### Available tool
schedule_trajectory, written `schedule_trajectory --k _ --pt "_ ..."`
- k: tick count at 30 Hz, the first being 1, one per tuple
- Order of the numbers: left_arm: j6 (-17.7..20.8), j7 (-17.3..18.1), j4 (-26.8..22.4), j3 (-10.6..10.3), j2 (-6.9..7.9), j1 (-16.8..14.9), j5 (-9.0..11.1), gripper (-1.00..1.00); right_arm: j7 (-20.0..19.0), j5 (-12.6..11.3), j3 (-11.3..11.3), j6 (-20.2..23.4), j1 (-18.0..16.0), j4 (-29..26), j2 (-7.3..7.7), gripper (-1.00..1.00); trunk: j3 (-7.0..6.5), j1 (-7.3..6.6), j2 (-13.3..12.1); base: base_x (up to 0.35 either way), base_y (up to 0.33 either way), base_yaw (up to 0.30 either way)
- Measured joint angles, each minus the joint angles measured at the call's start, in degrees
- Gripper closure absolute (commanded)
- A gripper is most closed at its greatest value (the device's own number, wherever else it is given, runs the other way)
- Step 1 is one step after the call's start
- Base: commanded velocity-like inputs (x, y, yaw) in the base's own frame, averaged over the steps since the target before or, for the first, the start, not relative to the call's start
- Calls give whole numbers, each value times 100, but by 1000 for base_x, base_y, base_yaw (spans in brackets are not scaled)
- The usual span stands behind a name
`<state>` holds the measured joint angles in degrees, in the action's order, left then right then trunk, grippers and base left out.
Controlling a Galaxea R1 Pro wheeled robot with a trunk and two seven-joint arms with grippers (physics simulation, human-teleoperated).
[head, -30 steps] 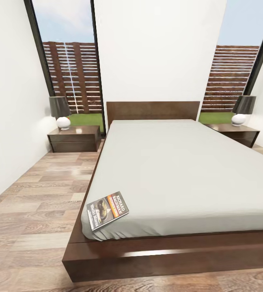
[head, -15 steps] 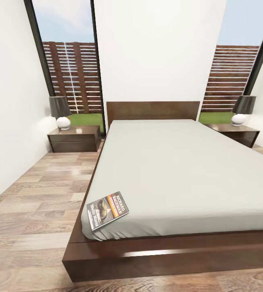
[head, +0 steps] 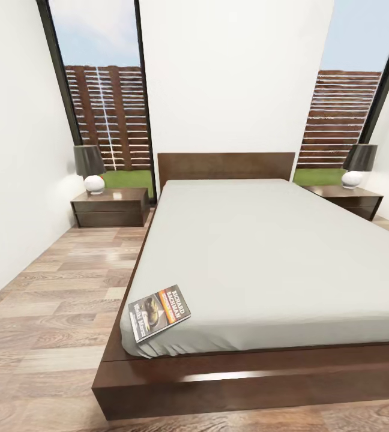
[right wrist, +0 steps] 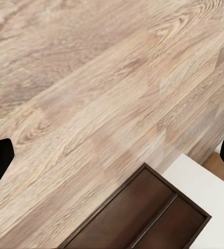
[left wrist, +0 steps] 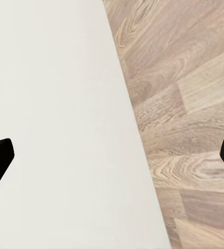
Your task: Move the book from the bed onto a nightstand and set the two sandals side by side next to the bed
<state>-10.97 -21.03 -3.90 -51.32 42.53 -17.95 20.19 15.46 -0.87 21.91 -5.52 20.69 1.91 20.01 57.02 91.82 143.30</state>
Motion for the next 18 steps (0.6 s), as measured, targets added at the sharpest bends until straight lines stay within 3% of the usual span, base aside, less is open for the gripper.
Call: schedule_trajectory --k 6,18 --pt "3 0 3 0 -1 12 -6 -100 0 0 6 0 0 -1 1 -100 -131 -25 -27 0 0 0" --pt "14 7 8 -2 -1 44 -14 -100 0 -7 14 -6 0 -3 31 -100 -346 -288 -508 0 0 0"
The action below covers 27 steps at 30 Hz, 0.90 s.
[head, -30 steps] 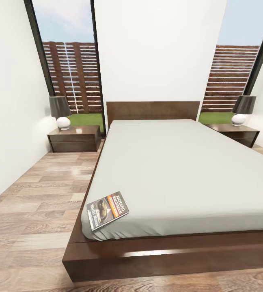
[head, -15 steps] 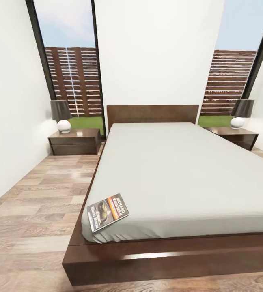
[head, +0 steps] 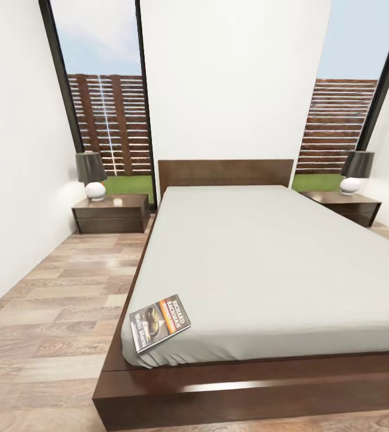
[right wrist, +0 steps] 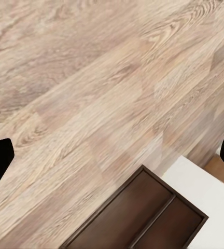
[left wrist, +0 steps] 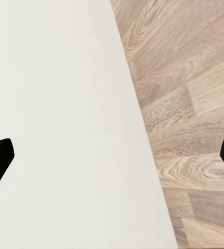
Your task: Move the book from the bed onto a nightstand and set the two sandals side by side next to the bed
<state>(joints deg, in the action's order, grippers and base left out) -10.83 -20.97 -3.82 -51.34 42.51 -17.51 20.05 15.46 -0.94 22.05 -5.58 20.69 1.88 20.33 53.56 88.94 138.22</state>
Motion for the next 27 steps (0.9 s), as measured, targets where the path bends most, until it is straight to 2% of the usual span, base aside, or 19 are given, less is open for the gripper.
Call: schedule_trajectory --k 11,19,27 --pt "7 2 1 -1 0 74 -2 -100 25 -3 94 -8 0 -28 91 -100 -197 -242 -441 0 0 0" --pt "6 2 45 -1 0 99 -1 -100 55 -3 445 -5 0 -54 224 -100 -341 -417 -762 0 0 0" --pt "2 1 117 -1 0 106 -4 -100 67 -2 641 -12 0 -80 361 -100 -485 -593 -1083 0 0 0"
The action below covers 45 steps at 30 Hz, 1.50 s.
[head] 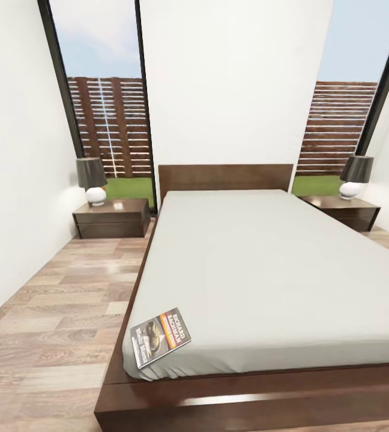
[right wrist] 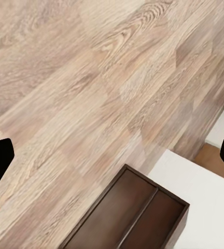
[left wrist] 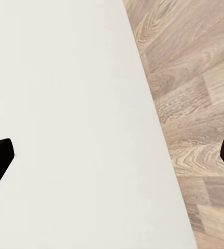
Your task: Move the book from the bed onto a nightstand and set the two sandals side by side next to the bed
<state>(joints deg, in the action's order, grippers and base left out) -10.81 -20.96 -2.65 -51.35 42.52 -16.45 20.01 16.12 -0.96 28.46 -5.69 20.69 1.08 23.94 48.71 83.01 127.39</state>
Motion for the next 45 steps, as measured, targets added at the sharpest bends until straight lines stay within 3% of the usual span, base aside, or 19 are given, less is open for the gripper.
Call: schedule_trajectory --k 14,20,31,38,45 --pt "0 0 36 -1 0 22 -3 -100 47 0 210 -15 -2 -72 165 -100 -251 -308 -561 0 0 0" --pt "-5 0 34 0 -4 151 6 -100 373 1 476 -23 -6 -146 256 -100 -359 -439 -802 0 0 0" --pt "-2 10 40 -4 -10 236 -3 -100 824 -17 677 -25 -24 -458 383 -100 -557 -681 -1243 0 0 0" --pt "0 36 39 -1 -14 459 -1 -100 856 -186 1003 -22 -37 -979 377 -100 -682 -835 -1524 0 0 0" --pt "0 46 35 2 -26 696 1 -100 716 -317 1179 -5 -47 -1493 289 -100 -808 -989 -1805 0 0 0"
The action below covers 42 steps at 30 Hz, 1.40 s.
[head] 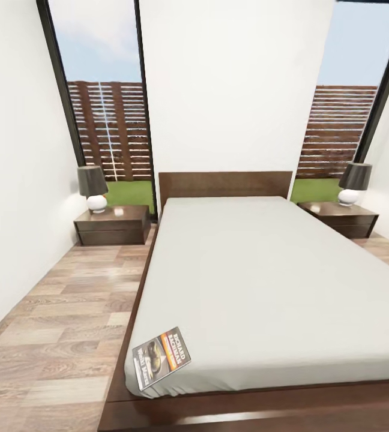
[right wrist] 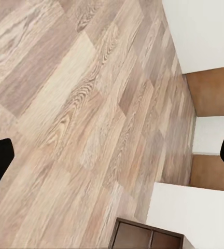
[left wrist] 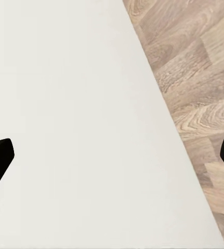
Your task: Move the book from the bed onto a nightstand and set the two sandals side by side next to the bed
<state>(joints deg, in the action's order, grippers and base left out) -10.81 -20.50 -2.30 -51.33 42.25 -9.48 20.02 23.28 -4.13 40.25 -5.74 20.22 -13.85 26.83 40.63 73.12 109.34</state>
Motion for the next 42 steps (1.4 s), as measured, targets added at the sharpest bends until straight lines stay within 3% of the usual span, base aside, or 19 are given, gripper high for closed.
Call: schedule_trajectory --k 8,18,24,30,33,34,36,42 --pt "0 47 -1 3 -26 163 8 -100 -651 -140 88 51 -115 -537 -239 -100 -144 -176 -321 0 0 0" --pt "6 292 -2 6 -120 378 27 -100 -1442 -178 91 67 -481 -708 -499 -100 -323 -395 -722 0 0 0" --pt "8 382 -2 3 -220 459 31 -100 -1872 -144 28 70 -874 -752 -795 -100 -431 -527 -963 0 0 0" --pt "4 414 -2 6 -313 496 33 -100 -2161 -98 -265 69 -1219 -764 -996 -100 -539 -659 -1203 0 0 0" --pt "6 424 0 2 -385 535 33 -100 -2442 -88 -688 75 -1443 -768 -1085 -100 -540 -660 -1205 0 0 0" --pt "6 423 0 5 -386 537 33 -100 -2446 -88 -690 75 -1446 -768 -1085 -100 -539 -660 -1205 0 0 0" --pt "7 428 -1 2 -441 569 33 -100 -2648 -101 -973 78 -1611 -762 -1121 -100 -540 -660 -1205 0 0 0" --pt "7 430 -1 3 -551 633 33 -100 -3106 -106 -1331 77 -1911 -750 -1192 -100 -539 -660 -1205 0 0 0"
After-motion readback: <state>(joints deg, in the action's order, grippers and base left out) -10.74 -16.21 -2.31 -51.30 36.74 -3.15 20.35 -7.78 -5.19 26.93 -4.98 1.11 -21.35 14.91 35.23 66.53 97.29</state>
